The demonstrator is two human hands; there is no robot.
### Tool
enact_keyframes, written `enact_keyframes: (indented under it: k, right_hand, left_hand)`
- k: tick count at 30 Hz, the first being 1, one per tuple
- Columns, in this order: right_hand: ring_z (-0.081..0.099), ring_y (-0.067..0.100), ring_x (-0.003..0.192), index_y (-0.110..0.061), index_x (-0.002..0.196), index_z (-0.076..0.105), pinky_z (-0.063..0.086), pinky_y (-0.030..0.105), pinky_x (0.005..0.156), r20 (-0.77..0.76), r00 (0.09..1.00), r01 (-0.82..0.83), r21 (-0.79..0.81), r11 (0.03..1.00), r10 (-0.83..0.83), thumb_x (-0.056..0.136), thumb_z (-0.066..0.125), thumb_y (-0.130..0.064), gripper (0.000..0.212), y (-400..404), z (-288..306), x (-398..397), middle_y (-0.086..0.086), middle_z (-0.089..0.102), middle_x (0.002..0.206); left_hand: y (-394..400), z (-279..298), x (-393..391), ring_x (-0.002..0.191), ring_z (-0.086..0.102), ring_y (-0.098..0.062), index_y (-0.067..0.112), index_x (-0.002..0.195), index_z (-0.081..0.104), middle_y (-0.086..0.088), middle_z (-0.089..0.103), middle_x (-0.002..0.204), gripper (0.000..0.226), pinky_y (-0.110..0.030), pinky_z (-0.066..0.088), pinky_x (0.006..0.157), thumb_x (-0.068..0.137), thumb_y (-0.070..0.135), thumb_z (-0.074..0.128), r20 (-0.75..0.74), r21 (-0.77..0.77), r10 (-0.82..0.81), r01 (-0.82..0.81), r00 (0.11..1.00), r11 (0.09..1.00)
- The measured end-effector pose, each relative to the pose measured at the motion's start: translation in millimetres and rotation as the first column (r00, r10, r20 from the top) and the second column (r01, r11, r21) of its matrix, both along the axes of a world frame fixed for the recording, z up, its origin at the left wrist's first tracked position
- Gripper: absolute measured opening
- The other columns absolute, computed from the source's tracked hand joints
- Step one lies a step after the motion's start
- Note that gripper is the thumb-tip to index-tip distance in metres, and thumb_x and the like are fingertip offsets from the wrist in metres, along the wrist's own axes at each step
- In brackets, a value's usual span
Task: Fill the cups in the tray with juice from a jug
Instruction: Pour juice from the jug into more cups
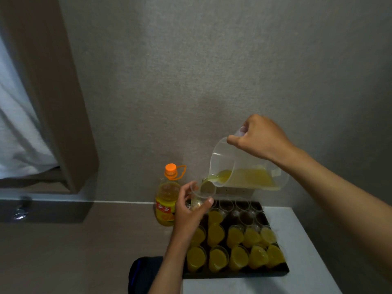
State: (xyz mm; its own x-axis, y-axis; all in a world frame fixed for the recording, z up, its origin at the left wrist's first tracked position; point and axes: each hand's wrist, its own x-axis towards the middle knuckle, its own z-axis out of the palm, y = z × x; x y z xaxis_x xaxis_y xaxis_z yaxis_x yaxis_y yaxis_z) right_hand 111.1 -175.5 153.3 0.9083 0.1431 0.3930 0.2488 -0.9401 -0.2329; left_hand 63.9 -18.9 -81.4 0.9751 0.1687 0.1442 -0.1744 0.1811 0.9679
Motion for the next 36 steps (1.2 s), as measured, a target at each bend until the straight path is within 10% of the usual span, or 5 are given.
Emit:
enact_keyframes:
  k: [11,21,36]
  right_hand:
    - [0.047,0.022,0.048,-0.015,0.053,0.052,0.037,0.031,0.050,0.003,1.000,-0.022,-0.003,1.000,0.022,0.080,0.073,-0.040,0.042,-1.6,6.7,1.7,-0.002,0.045,0.047]
    - [0.045,0.019,0.046,-0.012,0.053,0.051,0.034,0.030,0.049,0.009,1.000,0.004,-0.019,1.000,-0.004,0.082,0.074,-0.042,0.047,-3.1,12.5,1.6,-0.003,0.042,0.045]
    - [0.052,0.027,0.055,-0.012,0.057,0.054,0.038,0.033,0.053,-0.004,1.000,0.030,-0.003,1.000,-0.030,0.081,0.073,-0.043,0.043,-10.8,16.4,-1.8,0.006,0.054,0.055]
  left_hand:
    - [-0.6,-12.6,5.3,0.116,0.058,0.002,0.033,0.125,0.062,0.022,0.066,0.122,0.058,-0.007,0.047,0.082,0.077,0.015,0.088,-0.017,-0.033,-0.004,0.003,1.000,0.999]
    - [1.1,-22.2,10.0,0.126,0.056,-0.009,0.045,0.123,0.062,0.019,0.064,0.128,0.061,-0.046,0.051,0.104,0.069,0.035,0.090,-0.046,0.001,0.037,-0.037,0.998,0.999]
    - [-2.5,-23.4,7.8,0.126,0.056,-0.011,0.045,0.122,0.062,0.018,0.064,0.129,0.061,-0.038,0.051,0.103,0.071,0.032,0.092,-0.043,0.023,0.039,-0.038,0.998,0.999]
